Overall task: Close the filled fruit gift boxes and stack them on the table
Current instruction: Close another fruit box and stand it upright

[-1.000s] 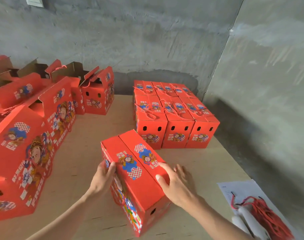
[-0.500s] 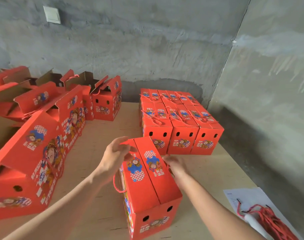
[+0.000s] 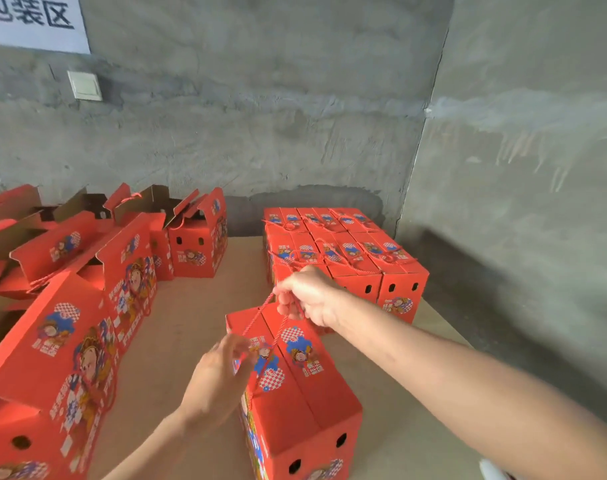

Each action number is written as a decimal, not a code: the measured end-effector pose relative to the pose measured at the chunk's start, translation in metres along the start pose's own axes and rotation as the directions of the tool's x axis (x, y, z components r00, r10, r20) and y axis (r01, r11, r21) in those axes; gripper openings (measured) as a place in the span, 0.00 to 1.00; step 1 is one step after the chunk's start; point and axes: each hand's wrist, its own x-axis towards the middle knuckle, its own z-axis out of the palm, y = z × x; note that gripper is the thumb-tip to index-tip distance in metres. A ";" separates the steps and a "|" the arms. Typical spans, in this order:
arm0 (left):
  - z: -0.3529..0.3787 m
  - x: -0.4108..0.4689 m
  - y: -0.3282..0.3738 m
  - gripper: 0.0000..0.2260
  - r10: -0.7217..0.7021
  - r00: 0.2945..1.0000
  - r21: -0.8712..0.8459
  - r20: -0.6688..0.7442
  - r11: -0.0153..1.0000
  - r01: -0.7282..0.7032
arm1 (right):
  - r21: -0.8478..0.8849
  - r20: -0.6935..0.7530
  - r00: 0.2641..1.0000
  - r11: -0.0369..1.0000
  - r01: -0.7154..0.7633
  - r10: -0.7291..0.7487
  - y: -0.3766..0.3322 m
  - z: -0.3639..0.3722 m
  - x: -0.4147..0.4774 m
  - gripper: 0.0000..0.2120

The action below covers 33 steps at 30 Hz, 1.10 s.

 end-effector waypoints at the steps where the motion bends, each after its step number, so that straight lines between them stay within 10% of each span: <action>1: 0.003 -0.007 -0.003 0.06 0.061 0.997 0.023 0.051 0.998 -0.062 | -0.033 -0.019 1.000 0.999 0.011 -0.012 -0.009 0.001 0.000 0.11; 6: -0.018 0.004 0.026 0.03 0.307 0.949 0.027 -0.065 0.952 -0.306 | -0.096 -0.108 0.982 0.985 0.143 -0.153 -0.082 -0.005 -0.006 0.15; 14: -0.069 0.057 0.112 0.15 0.303 0.903 -0.219 -0.304 0.900 -0.376 | -0.152 -0.304 0.883 0.933 0.326 -0.358 -0.185 -0.045 -0.026 0.11; 20: -0.047 0.068 0.134 0.30 0.511 0.855 -0.204 0.089 0.850 -0.486 | -0.162 -0.423 0.835 0.936 0.312 -0.351 -0.197 -0.089 -0.009 0.11; 33: 0.093 0.240 0.155 0.30 0.484 0.869 0.202 0.108 0.845 -0.496 | -0.365 -0.514 0.714 0.874 0.320 -0.476 -0.190 -0.202 0.132 0.13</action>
